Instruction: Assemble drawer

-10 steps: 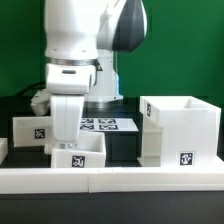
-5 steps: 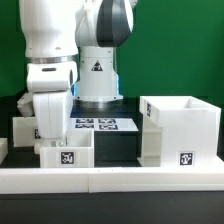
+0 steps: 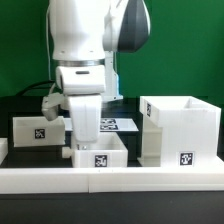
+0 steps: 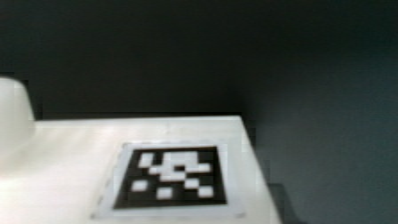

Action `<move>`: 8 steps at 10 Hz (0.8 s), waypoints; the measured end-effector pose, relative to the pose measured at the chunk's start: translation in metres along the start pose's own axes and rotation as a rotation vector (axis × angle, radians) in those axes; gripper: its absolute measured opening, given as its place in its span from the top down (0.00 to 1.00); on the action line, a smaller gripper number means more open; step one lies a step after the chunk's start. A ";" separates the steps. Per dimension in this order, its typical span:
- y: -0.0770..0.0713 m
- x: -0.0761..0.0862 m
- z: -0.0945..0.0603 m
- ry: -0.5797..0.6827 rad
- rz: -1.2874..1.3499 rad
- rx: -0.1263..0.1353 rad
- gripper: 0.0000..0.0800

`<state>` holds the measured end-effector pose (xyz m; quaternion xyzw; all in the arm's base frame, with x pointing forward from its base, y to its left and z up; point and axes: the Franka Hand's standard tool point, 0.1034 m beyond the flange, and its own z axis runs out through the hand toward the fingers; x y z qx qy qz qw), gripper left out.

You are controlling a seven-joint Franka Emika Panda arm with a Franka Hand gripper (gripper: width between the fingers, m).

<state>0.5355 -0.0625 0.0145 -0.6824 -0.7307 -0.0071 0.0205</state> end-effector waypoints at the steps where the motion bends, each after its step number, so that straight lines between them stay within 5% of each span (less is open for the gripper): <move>1: 0.000 -0.001 0.000 0.000 0.004 0.001 0.95; 3: 0.000 -0.002 0.001 0.000 0.004 -0.001 0.95; 4: 0.001 -0.001 0.001 -0.004 0.005 -0.021 0.95; 8: 0.012 0.035 0.002 0.003 -0.006 -0.025 0.95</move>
Offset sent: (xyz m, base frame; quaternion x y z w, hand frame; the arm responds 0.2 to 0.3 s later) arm 0.0000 0.0000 0.0000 -0.0650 0.0000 0.0000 0.9979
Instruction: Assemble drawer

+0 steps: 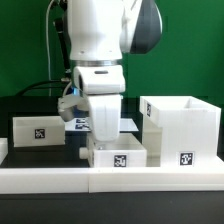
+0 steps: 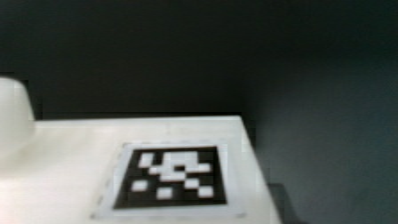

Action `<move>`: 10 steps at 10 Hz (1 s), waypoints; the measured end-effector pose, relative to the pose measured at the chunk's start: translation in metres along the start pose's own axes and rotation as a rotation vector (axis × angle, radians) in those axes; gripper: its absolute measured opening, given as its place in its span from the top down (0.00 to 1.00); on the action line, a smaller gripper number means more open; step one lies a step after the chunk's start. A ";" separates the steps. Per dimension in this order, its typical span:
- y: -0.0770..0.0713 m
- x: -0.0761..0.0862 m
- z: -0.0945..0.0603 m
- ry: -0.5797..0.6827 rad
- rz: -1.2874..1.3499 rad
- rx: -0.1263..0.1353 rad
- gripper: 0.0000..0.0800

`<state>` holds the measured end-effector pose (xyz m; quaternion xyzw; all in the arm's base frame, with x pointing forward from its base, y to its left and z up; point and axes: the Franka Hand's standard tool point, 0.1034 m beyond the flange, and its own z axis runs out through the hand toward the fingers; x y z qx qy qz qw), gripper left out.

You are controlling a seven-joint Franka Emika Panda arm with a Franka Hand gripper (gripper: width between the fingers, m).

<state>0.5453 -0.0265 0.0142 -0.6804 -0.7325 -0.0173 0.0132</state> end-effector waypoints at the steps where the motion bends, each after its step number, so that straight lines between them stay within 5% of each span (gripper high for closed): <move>1: 0.001 0.007 0.001 0.001 -0.007 0.001 0.95; 5: 0.000 0.007 0.003 0.001 -0.006 -0.006 0.95; 10: 0.003 0.016 0.005 0.006 -0.010 0.022 0.95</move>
Offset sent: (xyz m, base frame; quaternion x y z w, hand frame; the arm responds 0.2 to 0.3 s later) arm 0.0000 0.0000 0.0000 0.0000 0.0000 0.0000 1.0000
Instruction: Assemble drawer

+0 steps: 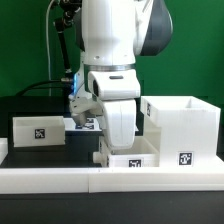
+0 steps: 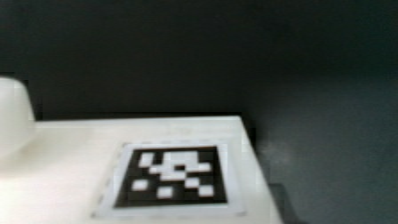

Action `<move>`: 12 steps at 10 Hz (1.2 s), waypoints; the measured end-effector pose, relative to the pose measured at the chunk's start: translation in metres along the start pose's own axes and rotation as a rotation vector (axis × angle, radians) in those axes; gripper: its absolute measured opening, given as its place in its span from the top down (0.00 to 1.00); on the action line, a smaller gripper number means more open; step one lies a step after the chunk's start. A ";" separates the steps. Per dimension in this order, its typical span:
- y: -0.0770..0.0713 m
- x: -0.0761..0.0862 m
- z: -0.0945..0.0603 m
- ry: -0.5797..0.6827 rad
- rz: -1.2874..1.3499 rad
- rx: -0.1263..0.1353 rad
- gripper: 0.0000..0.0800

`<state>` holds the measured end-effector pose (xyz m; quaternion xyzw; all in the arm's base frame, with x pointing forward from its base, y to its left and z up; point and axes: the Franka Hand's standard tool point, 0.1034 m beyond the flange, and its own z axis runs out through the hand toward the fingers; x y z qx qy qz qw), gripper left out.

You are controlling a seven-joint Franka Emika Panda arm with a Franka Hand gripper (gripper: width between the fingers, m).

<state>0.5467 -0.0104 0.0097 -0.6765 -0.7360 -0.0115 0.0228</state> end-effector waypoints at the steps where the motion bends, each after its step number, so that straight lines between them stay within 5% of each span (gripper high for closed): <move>1: 0.000 0.001 0.000 0.001 0.005 0.000 0.95; 12: 0.002 0.011 0.001 0.006 0.062 -0.018 0.95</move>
Offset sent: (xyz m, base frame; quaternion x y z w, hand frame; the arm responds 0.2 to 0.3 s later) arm 0.0063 0.0147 0.0025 -0.0119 -0.0015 0.0086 0.9999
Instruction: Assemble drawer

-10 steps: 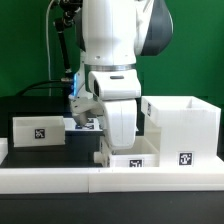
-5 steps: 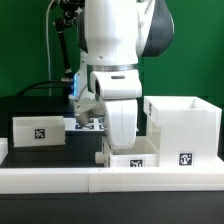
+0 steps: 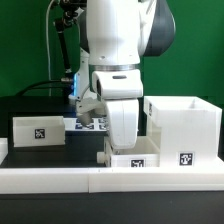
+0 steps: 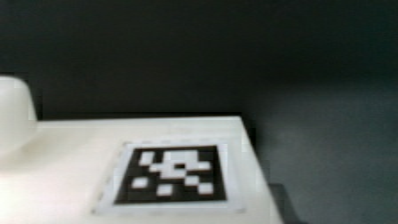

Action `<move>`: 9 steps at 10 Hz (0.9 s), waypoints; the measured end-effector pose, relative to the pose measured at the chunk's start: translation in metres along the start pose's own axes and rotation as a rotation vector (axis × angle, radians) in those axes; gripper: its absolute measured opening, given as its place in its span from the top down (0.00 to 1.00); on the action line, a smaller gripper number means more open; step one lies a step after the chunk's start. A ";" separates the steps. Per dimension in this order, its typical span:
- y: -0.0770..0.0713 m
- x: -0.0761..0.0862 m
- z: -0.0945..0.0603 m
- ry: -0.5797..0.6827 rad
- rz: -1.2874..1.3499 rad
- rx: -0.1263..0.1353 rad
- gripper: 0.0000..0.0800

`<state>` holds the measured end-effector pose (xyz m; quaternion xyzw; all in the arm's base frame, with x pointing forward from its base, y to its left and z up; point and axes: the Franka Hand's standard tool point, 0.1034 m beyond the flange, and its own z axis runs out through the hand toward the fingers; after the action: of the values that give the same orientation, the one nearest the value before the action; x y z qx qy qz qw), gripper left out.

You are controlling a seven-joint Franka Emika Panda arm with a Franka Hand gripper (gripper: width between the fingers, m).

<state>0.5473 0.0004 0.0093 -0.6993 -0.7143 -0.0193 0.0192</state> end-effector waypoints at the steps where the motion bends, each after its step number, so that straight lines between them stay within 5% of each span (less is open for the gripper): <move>1: 0.000 0.002 0.000 0.001 0.013 0.000 0.95; 9: 0.000 0.004 0.001 -0.006 0.027 0.000 0.95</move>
Offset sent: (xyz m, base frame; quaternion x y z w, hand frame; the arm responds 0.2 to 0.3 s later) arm 0.0048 0.0174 -0.0013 -0.0129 -0.0028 0.0045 0.9999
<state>0.5472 0.0049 0.0088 -0.7089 -0.7049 -0.0169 0.0173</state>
